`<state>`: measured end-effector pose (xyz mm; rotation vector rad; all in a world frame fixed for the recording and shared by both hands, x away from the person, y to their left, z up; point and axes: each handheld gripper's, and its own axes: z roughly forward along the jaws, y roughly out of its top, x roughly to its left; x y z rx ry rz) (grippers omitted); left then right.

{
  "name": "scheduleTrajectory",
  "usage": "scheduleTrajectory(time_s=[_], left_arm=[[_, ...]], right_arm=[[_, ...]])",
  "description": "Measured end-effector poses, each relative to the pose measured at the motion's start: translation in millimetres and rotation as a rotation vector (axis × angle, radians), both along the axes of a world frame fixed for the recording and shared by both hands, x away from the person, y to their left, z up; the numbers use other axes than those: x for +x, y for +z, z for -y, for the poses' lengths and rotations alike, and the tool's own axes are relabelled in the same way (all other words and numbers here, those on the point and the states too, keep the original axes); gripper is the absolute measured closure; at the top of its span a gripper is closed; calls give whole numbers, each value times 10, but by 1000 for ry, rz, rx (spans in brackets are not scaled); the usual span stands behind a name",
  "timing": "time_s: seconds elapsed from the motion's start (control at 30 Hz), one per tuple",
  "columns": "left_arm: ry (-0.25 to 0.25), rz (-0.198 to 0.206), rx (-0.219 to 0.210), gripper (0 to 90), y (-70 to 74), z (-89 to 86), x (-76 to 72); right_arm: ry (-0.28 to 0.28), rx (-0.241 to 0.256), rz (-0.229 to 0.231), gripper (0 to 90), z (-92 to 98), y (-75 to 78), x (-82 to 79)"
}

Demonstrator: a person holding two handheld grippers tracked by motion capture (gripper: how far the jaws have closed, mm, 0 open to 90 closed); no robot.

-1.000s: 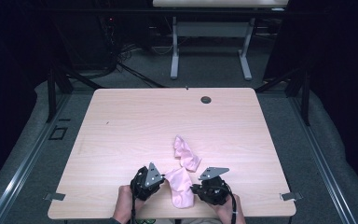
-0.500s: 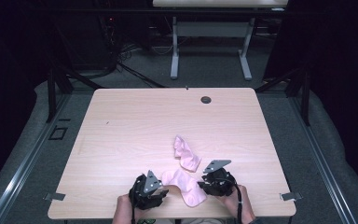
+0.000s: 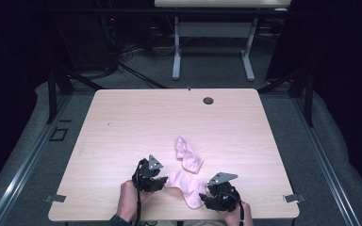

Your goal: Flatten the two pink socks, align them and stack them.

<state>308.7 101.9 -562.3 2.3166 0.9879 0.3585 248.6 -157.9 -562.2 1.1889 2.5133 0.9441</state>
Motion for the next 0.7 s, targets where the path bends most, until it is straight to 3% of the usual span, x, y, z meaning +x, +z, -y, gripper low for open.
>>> scheduleTrajectory(time_s=[0.07, 0.23, 0.37, 0.5, 0.7], left_arm=[[4, -3, 24, 606, -34, 28, 7], [4, 11, 35, 644, -36, 28, 6], [-16, 29, 64, 708, -30, 57, -25], [-22, 28, 53, 779, -39, 66, -39], [-38, 41, 55, 879, -50, 80, -61]], right_arm=[[3, -2, 9, 570, -25, -28, -8], [8, -39, 1, 609, -74, -65, 6], [3, -26, 9, 666, -77, -75, 4], [-1, -4, 10, 758, -50, -87, -5], [4, 28, 4, 826, -32, -104, -2]])
